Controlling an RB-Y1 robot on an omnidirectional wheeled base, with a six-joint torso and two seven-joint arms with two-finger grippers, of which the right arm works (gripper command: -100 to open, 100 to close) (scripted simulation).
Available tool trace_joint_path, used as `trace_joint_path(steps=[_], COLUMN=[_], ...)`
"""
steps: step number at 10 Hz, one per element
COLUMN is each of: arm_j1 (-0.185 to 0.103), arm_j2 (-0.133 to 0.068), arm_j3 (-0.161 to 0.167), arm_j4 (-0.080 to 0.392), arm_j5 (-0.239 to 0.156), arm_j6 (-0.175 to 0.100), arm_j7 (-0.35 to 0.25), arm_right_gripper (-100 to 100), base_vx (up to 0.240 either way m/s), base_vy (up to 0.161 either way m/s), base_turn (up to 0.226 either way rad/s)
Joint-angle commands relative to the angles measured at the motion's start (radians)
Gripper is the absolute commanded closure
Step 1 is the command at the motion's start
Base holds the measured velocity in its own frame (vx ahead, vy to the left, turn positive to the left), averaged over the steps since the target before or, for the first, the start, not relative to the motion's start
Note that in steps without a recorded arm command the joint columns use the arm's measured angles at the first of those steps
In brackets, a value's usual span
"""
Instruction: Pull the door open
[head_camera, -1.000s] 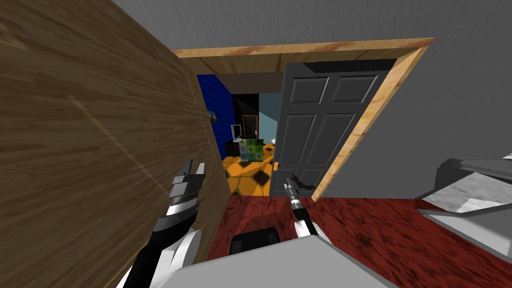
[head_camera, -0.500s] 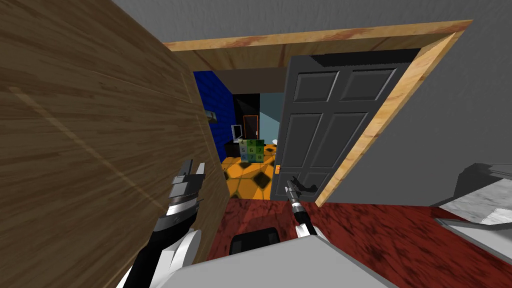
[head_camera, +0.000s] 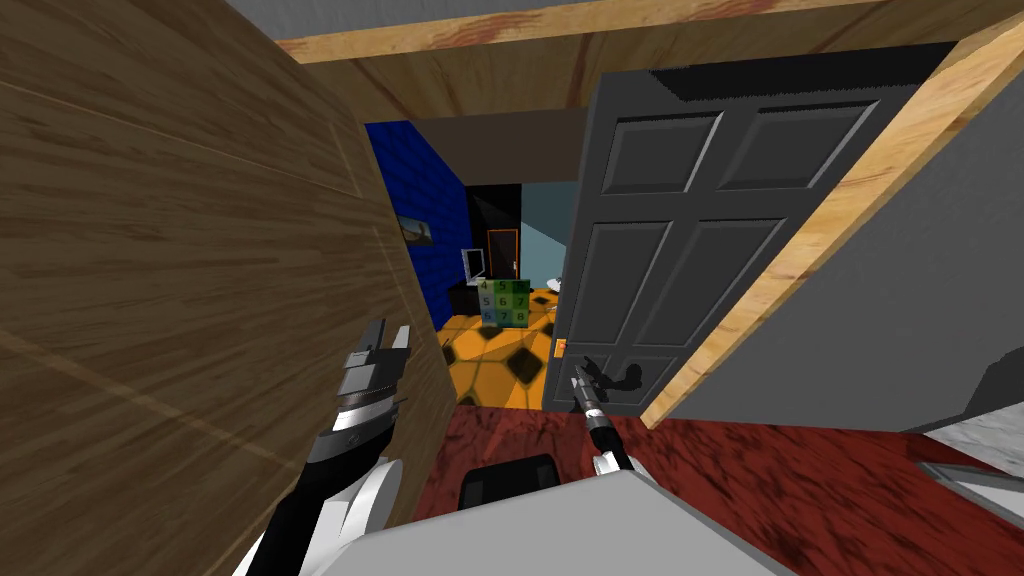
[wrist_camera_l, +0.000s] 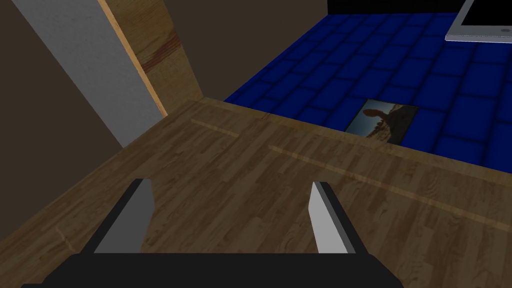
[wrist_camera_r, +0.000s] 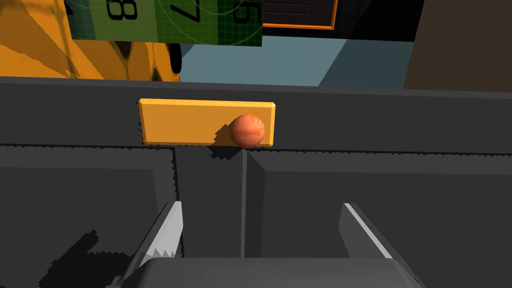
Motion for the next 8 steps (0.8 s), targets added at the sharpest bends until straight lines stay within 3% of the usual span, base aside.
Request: trace_joint_path(steps=[1,8], arm_j1=[0.0,-0.012], arm_j2=[0.0,-0.061], arm_j3=[0.0,-0.05], arm_j4=[0.0,0.081], arm_j5=[0.0,-0.034], arm_j6=[0.0,-0.038], arm_j7=[0.0,-0.044], arm_right_gripper=[-100,-100], base_vx=[0.064,0.182], base_vy=[-0.01,-0.005], base_turn=[0.006,0.099])
